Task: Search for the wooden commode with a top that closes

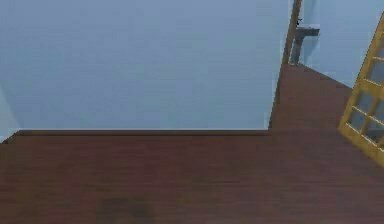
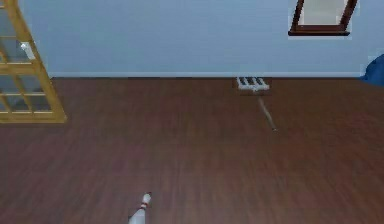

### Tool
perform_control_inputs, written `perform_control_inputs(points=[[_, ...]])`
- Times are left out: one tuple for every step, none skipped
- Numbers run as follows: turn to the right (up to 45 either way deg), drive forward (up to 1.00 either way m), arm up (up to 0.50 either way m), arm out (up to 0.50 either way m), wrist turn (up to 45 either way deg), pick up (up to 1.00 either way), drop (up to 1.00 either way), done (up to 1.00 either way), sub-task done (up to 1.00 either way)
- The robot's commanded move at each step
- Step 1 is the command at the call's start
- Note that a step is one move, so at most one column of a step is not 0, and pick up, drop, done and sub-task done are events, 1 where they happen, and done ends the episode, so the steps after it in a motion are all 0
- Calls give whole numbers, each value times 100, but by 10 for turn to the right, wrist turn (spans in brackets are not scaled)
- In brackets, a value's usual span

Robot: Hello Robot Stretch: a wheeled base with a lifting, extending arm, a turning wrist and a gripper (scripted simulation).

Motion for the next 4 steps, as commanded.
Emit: perform_control_inputs(points=[[150, 0, 0, 0, 0, 0, 0, 0, 0], [0, 80, 0, 0, 0, 0, 0, 0, 0], [60, 0, 0, 0, 0, 0, 0, 0, 0], [0, 25, 0, 0, 0, 0, 0, 0, 0]])
